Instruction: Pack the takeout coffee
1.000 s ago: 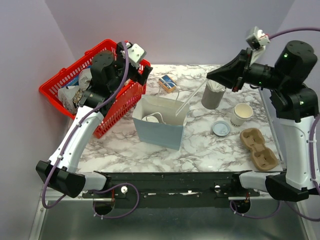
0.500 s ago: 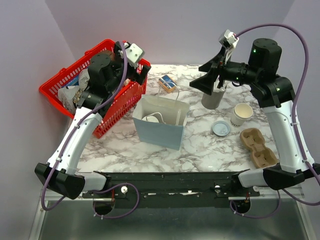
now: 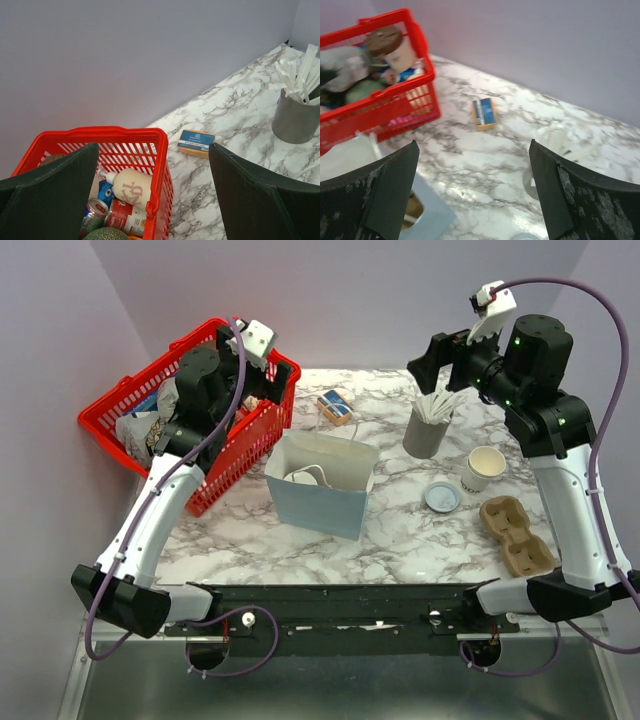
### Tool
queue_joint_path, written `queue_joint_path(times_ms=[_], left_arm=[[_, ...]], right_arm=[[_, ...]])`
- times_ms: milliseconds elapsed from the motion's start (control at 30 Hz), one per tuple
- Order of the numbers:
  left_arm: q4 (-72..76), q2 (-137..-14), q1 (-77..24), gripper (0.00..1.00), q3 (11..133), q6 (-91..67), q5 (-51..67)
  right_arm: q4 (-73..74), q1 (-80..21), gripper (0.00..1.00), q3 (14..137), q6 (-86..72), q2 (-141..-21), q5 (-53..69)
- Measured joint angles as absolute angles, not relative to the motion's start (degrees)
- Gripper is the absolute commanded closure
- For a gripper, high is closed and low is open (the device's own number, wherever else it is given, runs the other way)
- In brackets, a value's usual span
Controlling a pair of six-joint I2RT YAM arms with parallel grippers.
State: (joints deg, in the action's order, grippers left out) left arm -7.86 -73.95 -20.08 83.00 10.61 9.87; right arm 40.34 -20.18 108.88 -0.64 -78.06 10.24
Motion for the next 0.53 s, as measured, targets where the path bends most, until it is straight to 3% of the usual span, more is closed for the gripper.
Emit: queue_joint_path(times_ms=[267,533], left_arm=[[-7.05,-75.88,-16.78,0.02,84.23,7.03,8.29],[-6.02,-78.13,-12.95,0.02,87.02,4.03,7.27]], right_arm=[[37.52,-20.16,0.00,107.59,-0.05,-78.17,-7.88],[34.04,-20.18,0.00,107.57,1.54,-78.65,-16.29]])
